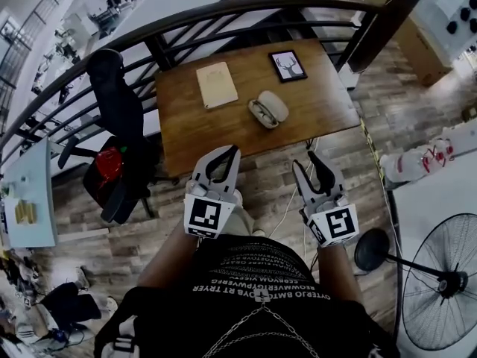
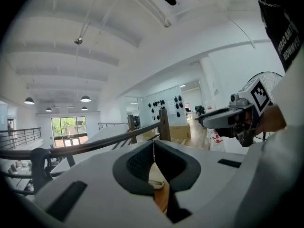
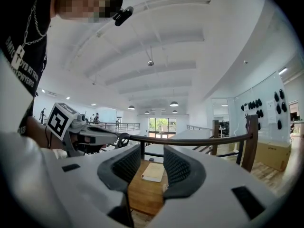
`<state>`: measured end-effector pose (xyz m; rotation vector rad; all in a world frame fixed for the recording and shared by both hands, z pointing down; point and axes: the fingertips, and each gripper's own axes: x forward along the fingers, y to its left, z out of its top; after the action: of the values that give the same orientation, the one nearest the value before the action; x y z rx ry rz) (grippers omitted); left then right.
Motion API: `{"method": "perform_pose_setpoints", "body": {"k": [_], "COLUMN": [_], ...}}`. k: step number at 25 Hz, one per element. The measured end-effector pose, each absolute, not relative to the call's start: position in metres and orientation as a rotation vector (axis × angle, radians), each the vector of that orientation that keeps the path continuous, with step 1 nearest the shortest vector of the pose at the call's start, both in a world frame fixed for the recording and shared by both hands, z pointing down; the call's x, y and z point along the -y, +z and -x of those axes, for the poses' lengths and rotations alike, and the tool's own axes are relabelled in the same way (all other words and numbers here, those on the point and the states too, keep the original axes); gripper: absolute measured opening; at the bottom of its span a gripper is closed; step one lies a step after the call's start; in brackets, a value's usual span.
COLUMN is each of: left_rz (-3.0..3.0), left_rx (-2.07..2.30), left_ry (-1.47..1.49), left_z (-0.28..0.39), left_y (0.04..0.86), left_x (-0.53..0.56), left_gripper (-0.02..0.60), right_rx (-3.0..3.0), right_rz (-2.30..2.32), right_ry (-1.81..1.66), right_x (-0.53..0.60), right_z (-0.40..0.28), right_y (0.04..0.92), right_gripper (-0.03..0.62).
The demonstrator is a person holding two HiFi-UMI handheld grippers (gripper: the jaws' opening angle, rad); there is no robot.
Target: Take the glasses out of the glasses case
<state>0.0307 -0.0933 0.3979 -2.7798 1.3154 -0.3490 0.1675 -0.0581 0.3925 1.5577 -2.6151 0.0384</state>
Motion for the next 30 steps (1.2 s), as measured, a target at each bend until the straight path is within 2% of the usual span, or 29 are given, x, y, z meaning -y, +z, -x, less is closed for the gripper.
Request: {"method": "perform_pose_setpoints", "body": {"k": [30], "left_rz": [2.802], "left_rx": [-1.307], "left_ry": [-0.345], "left_z": [-0.011], "left_y": [0.401], "left_x": [0.236], "left_gripper": [0.029], "right_rx": [2.56], "right_rz": [-1.609], "right_ry": [0.075], "right_x": [0.193], "right_z": [-0.155], "right_y": [0.396], "right_gripper": [0.14]}}
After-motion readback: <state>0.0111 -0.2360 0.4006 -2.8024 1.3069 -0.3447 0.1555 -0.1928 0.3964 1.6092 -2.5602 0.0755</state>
